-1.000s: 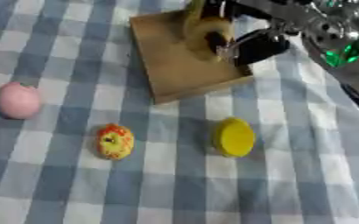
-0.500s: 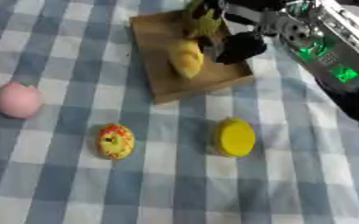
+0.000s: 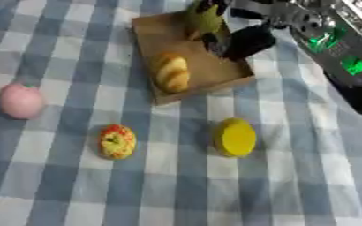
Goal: Pick up objects on the table and place them in the box.
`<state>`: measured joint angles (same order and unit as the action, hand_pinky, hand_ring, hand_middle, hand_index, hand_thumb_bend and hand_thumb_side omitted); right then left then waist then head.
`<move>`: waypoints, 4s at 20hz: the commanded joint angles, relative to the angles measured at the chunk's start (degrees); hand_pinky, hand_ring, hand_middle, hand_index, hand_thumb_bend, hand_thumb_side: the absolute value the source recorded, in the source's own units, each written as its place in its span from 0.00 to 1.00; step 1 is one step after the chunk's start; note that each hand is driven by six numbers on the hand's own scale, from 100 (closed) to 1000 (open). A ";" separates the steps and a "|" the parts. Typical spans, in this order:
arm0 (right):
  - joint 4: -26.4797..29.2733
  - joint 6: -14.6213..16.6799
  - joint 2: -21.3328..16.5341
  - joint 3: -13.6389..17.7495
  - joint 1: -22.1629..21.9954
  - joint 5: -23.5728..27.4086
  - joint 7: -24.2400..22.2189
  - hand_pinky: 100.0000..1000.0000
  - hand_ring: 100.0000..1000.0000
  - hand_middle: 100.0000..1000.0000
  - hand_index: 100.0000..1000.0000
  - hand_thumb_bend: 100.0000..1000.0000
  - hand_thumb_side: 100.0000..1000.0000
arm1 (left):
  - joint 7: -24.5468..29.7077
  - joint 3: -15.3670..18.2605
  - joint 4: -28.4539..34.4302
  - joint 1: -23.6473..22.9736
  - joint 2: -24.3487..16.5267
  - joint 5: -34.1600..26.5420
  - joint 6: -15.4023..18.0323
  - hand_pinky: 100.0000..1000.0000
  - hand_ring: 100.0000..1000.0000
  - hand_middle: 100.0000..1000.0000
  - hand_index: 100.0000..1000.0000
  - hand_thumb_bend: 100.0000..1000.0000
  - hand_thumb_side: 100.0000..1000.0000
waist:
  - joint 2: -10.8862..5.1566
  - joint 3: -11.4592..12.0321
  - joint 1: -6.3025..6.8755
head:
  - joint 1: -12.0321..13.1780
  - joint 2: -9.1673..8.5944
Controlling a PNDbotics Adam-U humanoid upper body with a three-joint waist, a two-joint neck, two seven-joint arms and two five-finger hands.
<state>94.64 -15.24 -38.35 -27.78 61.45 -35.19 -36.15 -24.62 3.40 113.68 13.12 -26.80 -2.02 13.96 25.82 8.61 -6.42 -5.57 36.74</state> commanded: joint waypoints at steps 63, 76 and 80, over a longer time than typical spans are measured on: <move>19.95 0.43 -14.39 -9.25 -17.39 1.86 -5.32 0.64 0.62 0.63 0.74 0.00 0.29 | 0.92 0.07 0.91 1.05 -0.95 -0.40 -0.15 0.74 0.73 0.70 0.77 0.09 0.55 | -0.17 0.57 0.77 | -0.04 -0.64; 19.95 -0.74 -15.10 -6.16 -18.33 9.10 6.72 0.58 0.50 0.52 0.64 0.00 0.19 | 1.19 0.21 0.91 0.89 -0.96 -0.21 -0.27 0.74 0.73 0.70 0.76 0.09 0.55 | -0.43 0.07 0.97 | 0.27 -0.57; 19.95 -0.64 -13.81 -3.90 -16.08 8.42 8.24 0.54 0.46 0.49 0.60 0.00 0.07 | 1.11 0.36 0.91 0.47 -1.01 -0.18 -0.38 0.74 0.73 0.70 0.76 0.09 0.55 | -1.02 -0.71 1.29 | 0.62 -0.40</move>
<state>113.74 -15.87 -51.54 -33.43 44.43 -26.56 -28.68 -23.70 3.36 113.68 13.57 -27.14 -2.42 13.60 26.43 7.73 -5.51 -5.14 36.65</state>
